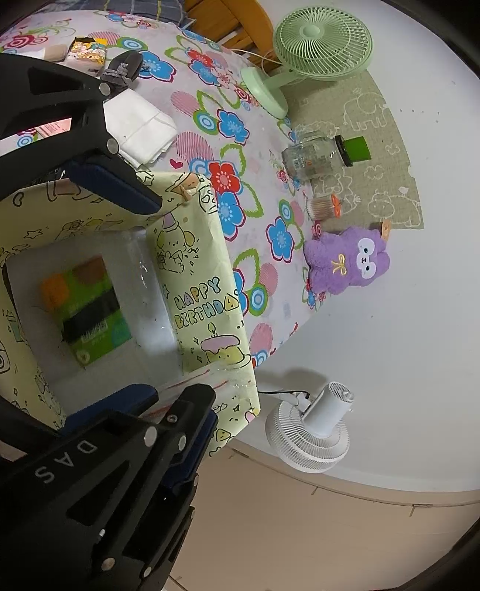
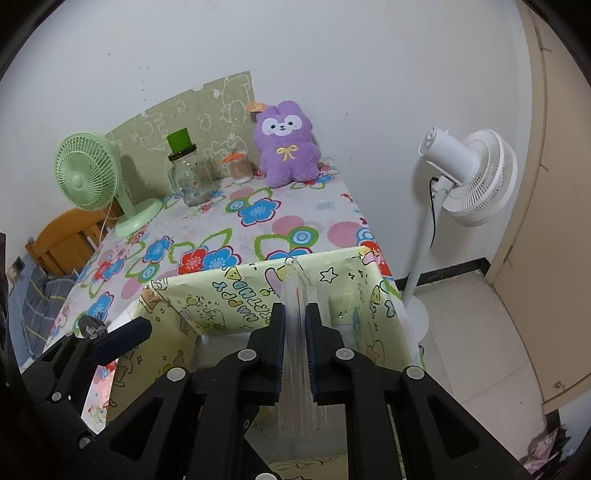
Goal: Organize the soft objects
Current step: 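Drop the tissue pack into the gift box with the left tool while the right releases the bag, then withdraw both open tools from the gift box back over the table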
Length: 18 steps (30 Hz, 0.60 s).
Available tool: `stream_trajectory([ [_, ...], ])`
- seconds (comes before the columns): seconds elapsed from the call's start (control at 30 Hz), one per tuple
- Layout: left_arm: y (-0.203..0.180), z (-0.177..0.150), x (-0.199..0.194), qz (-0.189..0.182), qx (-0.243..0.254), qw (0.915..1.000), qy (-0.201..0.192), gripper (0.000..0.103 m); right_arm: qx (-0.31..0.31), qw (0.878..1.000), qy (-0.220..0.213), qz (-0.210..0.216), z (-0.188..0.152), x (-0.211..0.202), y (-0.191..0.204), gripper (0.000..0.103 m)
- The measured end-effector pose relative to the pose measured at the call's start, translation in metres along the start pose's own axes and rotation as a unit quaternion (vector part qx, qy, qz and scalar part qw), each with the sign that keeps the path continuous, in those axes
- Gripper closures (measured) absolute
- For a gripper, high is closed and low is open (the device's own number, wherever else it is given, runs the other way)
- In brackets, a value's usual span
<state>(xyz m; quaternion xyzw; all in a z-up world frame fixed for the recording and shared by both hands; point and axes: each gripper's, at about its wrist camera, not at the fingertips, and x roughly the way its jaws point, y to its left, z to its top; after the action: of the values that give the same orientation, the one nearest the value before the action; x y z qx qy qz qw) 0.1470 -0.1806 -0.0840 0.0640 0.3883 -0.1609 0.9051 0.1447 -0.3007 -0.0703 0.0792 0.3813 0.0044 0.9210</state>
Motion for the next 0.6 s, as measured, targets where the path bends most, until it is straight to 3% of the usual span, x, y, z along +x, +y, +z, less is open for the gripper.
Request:
stream_trajectory([
  [0.1,-0.002,0.000,-0.001,0.000,0.005,1.0000,-0.002,0.009,0.001,1.000,0.002,-0.005,0.000,0.000,0.000,0.069],
  [0.17,-0.003,-0.001,-0.002,-0.003,0.008,1.0000,-0.004,0.008,0.004,1.000,-0.002,-0.004,-0.001,-0.003,-0.001,0.052],
  [0.33,-0.007,-0.001,-0.009,-0.001,0.015,0.9999,-0.002,0.008,0.016,1.000,-0.006,-0.004,-0.003,-0.011,-0.003,0.050],
  [0.47,-0.007,-0.002,-0.019,-0.003,0.020,0.9997,-0.014,0.008,0.020,1.000,-0.017,-0.005,-0.005,-0.021,-0.002,0.037],
  [0.6,-0.006,-0.002,-0.029,-0.006,0.021,0.9996,-0.021,0.008,0.014,1.000,-0.024,-0.008,-0.005,-0.032,0.004,0.033],
])
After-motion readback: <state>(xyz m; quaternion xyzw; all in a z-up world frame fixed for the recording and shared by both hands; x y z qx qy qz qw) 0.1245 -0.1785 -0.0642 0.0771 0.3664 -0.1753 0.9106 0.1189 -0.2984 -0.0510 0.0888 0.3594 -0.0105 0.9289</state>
